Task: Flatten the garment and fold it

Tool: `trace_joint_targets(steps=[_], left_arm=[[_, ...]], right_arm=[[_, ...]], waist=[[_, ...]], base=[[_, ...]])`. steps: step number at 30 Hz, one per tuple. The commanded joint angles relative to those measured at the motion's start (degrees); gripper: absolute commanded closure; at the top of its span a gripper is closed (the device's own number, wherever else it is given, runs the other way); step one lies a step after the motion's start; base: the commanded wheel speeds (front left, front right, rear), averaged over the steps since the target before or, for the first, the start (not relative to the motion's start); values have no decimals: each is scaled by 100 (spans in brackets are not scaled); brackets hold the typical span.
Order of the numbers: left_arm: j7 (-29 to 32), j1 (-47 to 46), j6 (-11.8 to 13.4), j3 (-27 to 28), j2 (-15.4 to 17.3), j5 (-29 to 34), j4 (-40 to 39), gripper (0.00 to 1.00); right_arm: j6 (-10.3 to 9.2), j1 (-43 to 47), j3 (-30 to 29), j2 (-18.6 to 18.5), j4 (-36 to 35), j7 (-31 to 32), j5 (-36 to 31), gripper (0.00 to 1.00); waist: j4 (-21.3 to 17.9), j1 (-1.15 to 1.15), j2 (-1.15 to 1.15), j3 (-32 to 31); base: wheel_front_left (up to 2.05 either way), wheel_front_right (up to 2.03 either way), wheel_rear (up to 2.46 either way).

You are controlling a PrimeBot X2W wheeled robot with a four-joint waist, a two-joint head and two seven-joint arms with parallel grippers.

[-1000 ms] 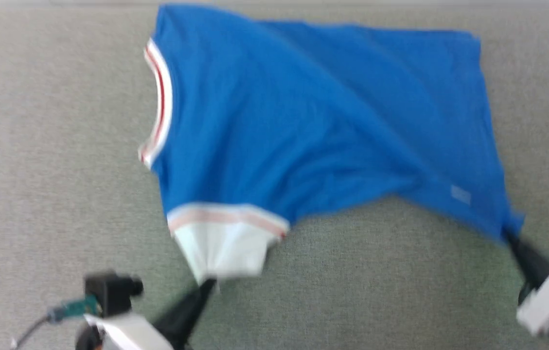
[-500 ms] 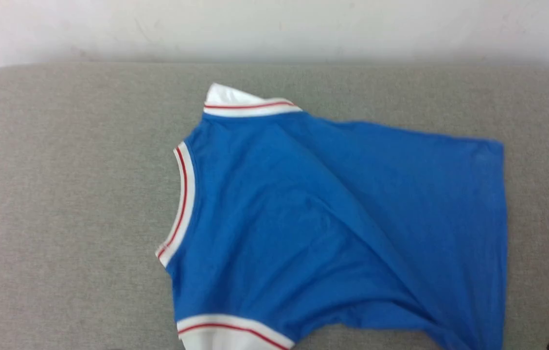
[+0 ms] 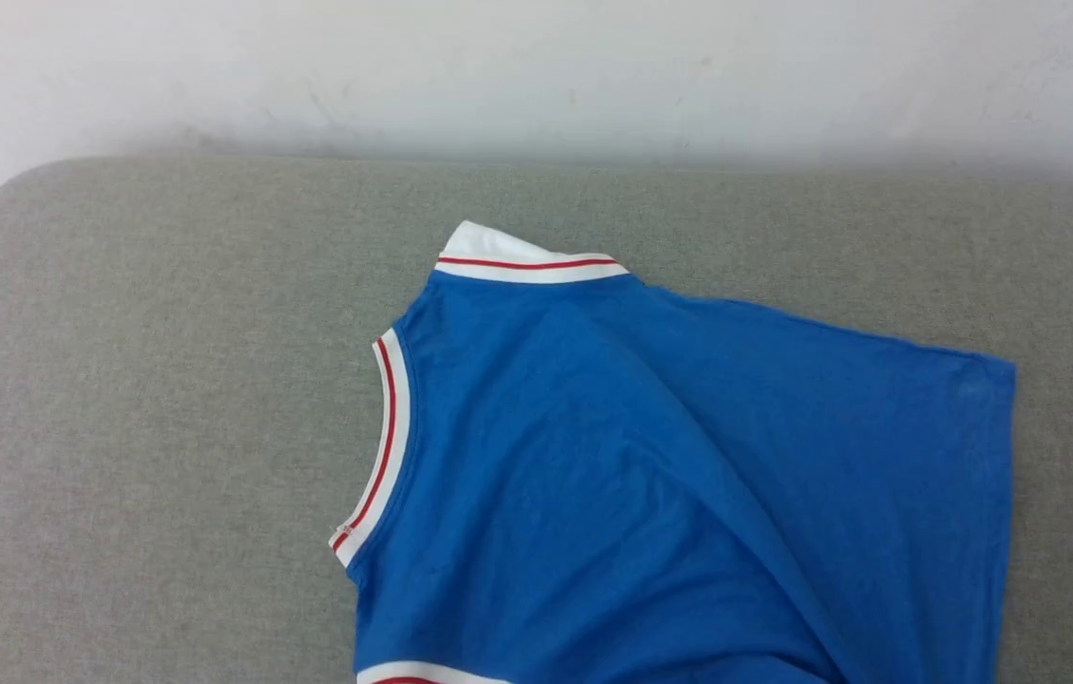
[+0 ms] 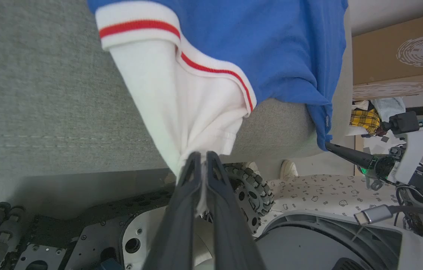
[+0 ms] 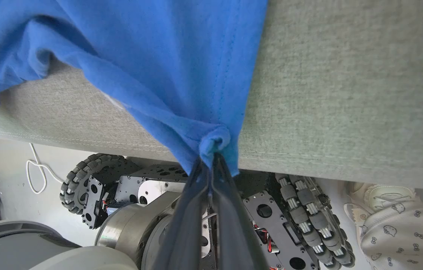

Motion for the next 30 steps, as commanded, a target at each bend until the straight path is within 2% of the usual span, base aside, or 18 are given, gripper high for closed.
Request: trace_joint_targets(steps=[1,8,15,19,23,26,30], left_arm=[[-22,63,23,28,36,-7,-23,100],[-338,-387,-167,153,-102,270,-79,100],[-434,-1994,-337,456,-123,936,-147,100],[-342,-3306,-256,776,-141,1265,-308,100],[-6,-4863,-159,1010,-178,1457,-183,100],[306,-6287,-53,1132,-248,1648,229,100],[478,-8264,77,1191,-315,2233,993,100]], right_arm=[[-4,44,-2,-15,-26,12,8,100],[-4,-266,88,-100,-300,-293,29,100],[-4,-1817,134,-522,-877,-795,-9,100],[-4,-3329,195,-829,-1285,-868,120,100],[-4,-5301,506,-1126,-1268,-1013,-172,100],[-4,-6853,868,-1159,-730,-1034,-482,100],[-4,-8812,1228,-1035,310,-1214,-969,100]], waist=[[-4,0,0,14],[-50,0,0,313],[-180,0,0,824],[-263,0,0,1059],[-354,0,0,1401],[-381,0,0,1722],[-421,0,0,2194]], base=[[0,0,0],[0,0,0],[0,0,0],[0,0,0],[0,0,0],[0,0,0],[0,0,0]])
